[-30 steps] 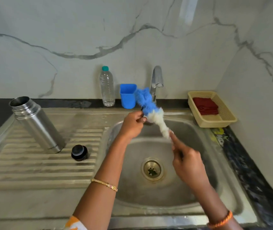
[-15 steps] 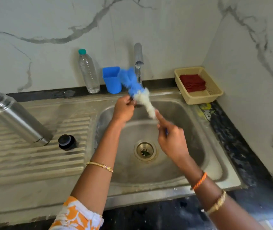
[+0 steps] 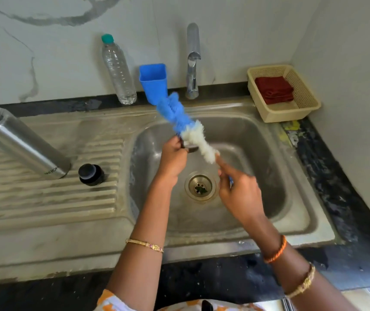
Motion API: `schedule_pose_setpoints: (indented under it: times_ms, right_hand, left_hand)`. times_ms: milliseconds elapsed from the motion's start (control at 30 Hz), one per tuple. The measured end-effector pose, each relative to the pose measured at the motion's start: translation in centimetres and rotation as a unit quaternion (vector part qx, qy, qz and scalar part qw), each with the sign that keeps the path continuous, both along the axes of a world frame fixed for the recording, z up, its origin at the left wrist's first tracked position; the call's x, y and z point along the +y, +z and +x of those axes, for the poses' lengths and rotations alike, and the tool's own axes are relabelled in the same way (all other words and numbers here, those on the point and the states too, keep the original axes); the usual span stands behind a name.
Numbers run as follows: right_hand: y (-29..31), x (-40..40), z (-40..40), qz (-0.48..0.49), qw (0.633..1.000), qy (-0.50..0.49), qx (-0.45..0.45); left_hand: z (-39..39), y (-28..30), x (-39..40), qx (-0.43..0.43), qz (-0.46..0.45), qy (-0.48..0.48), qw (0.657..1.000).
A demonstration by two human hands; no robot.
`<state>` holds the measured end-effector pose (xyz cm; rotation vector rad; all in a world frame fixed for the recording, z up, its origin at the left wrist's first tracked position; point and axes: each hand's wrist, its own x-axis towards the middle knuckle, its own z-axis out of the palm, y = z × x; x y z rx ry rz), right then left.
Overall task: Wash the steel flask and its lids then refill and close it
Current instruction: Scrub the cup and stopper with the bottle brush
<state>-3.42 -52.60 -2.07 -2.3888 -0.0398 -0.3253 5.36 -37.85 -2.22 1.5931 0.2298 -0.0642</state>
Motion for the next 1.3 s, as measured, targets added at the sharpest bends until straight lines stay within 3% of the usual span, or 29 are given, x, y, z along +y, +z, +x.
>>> schedule_pose_setpoints:
  times_ms: [100,200,300,467,567,667,733,800,933,1000,1100,1167,1233,1300]
  right_hand:
    - [0.6,-0.5,3.2,0.020,1.000,-0.013,0.013]
    - [0.5,-0.8,3.5,0.010,1.000,0.003,-0.011]
    - [-0.8,0.0,0.6,-0.016,0.996,0.060,-0.069]
    - [-2.5,0.4,-0.7,0.001,0.994,0.023,-0.106]
    - [-2.7,0.7,-0.9,0.107,0.987,0.048,-0.111]
    - [-2.4,1.0,-0.6,0.262,0.963,0.032,-0.053]
    - [-2.2,0.7,1.0,0.340,0.940,0.002,0.036]
    - [-1.7,0.1,3.2,0.366,0.926,-0.013,0.088]
    - [-0.3,-0.9,6.4,0.324,0.936,0.017,0.135]
    - [-0.3,-1.4,6.5,0.293,0.948,0.027,0.124]
    - [-1.4,-1.0,4.2,0.232,0.968,0.040,0.087]
    - [-2.2,-0.3,2.5,0.174,0.983,0.032,0.058]
    - [-2.1,-0.1,2.5,0.139,0.990,-0.008,0.023]
    - [-1.1,-0.5,4.2,0.128,0.990,-0.044,0.042]
  left_hand:
    - [-0.7,0.0,-1.0,-0.026,0.042,-0.043,0.998]
    - [0.2,0.2,-1.0,-0.017,-0.016,0.014,1.000]
    - [1.1,1.0,-0.3,0.029,-0.196,0.084,0.977]
    - [1.2,1.5,1.0,0.082,-0.474,0.172,0.860]
    - [1.1,1.9,1.0,0.077,-0.536,0.165,0.824]
    - [1.4,2.9,0.9,0.077,-0.551,0.157,0.816]
    - [1.7,3.5,0.6,0.098,-0.514,0.160,0.837]
    - [2.2,3.7,0.1,0.129,-0.418,0.159,0.885]
    - [3.7,2.2,-0.5,0.097,-0.119,0.156,0.976]
    - [4.3,1.6,-0.2,0.070,-0.007,0.177,0.982]
    - [5.6,0.7,1.1,0.075,0.003,0.202,0.976]
    - [5.8,0.4,1.2,0.076,-0.008,0.169,0.983]
    - [4.8,0.5,0.7,0.037,0.061,0.115,0.991]
    - [3.4,0.4,0.0,-0.039,0.128,0.066,0.989]
